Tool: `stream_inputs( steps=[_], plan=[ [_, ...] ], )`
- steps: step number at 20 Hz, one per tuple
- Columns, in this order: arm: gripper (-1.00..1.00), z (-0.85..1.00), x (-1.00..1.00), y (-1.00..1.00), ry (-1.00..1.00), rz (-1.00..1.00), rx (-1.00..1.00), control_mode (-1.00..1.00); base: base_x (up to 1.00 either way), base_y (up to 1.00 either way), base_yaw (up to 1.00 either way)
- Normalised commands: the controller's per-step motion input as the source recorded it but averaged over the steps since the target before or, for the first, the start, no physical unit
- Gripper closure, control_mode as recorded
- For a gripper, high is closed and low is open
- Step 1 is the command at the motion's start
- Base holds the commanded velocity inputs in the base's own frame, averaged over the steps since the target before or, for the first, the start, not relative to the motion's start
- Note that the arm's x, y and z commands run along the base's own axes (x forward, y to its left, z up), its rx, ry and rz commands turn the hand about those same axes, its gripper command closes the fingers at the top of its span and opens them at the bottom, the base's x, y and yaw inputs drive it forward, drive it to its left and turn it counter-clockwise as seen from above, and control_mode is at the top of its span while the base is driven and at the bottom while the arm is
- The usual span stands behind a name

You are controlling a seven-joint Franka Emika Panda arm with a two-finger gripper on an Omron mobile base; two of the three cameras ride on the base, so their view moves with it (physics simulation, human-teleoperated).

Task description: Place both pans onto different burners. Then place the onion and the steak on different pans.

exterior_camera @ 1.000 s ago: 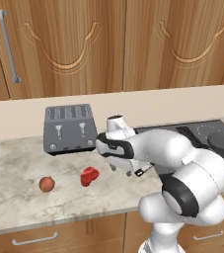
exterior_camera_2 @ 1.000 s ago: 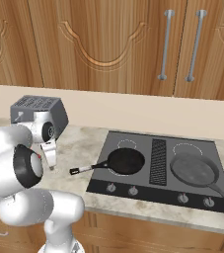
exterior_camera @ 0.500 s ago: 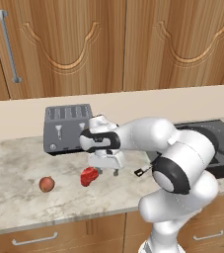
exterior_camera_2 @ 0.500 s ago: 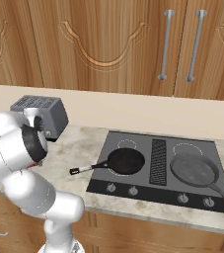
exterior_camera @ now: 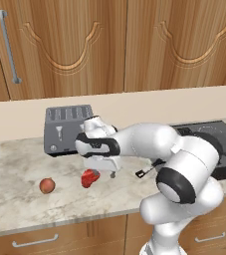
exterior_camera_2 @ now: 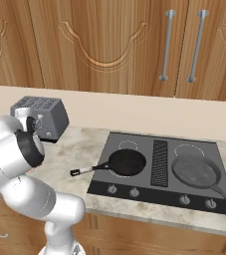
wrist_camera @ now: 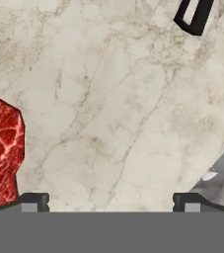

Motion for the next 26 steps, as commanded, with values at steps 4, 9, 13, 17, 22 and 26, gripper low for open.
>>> stream_inputs(
  steps=[4,9,13,17,22,26],
  plan=[
    [-1.00,0.00,-0.15,0.03,-0.13,0.01,0.09,-1.00,0.00,0.00,0.00],
    [-1.00,0.00,0.00,0.01,-0.10,0.01,0.15,-1.00,0.00,0.00,0.00],
    [-1.00,0.00,0.01,0.01,-0.13,0.04,0.11,-1.00,0.00,0.00,0.00],
    [-1.00,0.00,0.24,0.12,-0.10,0.12,0.02,-1.00,0.00,0.00,0.00],
    [-1.00,0.00,0.44,0.20,-0.04,0.14,0.01,-1.00,0.00,0.00,0.00],
    [-1.00,0.00,0.39,0.25,0.00,0.14,0.06,-1.00,0.00,0.00,0.00]
  ],
)
